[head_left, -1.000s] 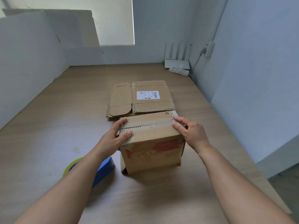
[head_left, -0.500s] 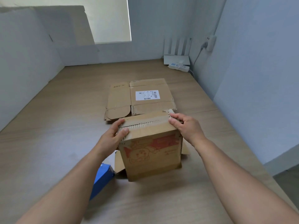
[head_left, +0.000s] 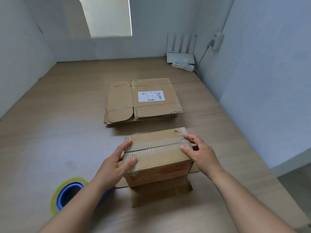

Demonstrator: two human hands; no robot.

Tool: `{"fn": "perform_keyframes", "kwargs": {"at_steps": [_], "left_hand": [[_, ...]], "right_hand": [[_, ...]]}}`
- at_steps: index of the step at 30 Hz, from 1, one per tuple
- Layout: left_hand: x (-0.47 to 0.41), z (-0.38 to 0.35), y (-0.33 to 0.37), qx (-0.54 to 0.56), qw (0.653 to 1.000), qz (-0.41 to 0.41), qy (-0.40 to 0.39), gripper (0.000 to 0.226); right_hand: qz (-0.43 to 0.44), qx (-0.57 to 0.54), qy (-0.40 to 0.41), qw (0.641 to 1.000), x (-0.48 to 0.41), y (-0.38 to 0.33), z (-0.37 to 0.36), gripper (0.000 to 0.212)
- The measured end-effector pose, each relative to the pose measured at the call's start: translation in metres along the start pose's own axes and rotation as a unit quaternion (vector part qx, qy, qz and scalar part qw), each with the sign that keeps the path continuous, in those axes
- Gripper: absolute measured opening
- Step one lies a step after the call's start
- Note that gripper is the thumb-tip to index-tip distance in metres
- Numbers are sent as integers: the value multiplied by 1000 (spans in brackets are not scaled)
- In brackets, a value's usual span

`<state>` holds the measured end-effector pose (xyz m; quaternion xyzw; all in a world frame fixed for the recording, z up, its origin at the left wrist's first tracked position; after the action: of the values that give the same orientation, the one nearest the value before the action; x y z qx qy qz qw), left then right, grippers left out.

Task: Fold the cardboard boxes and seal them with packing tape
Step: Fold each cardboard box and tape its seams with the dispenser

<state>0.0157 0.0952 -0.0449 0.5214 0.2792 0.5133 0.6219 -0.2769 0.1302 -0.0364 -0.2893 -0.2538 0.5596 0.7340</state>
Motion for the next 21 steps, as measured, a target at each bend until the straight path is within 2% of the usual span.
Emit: {"fn": "perform_keyframes", "kwargs": {"at_steps": [6, 8, 10, 15, 18, 21], "left_hand": [[5, 0, -2, 4, 1000, -8, 13, 50], [3, -1, -3, -5, 1000, -10, 11, 51], [3, -1, -4, -17, 1000, -15, 21, 54], [10, 4, 4, -49, 998, -43, 14, 73], [27, 38, -6, -107, 989, -33, 96, 85], [51, 78, -37, -283, 937, 77, 190, 88]], "right_hand": [[-18, -6, 5, 1000, 11, -1, -3, 33], [-28, 20, 5, 999, 10, -5, -6, 40], [-32, 47, 15, 998, 14, -7, -9, 46], [-37, 45, 25, 998, 18, -9, -7, 44], [-36, 41, 22, 998, 16, -9, -7, 44], [-38, 34, 27, 998, 16, -7, -8, 45]]}}
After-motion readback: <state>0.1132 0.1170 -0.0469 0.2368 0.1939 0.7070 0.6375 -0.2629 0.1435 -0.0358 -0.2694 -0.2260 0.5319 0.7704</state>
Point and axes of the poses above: each hand's wrist, its own x-axis away from the middle knuckle, its own z-axis out of the back of the hand, y = z × x, the point moved 6 cm from there along -x, towards the middle knuckle, and after that the axes turned 9 degrees about x, right-handed, at the moved point
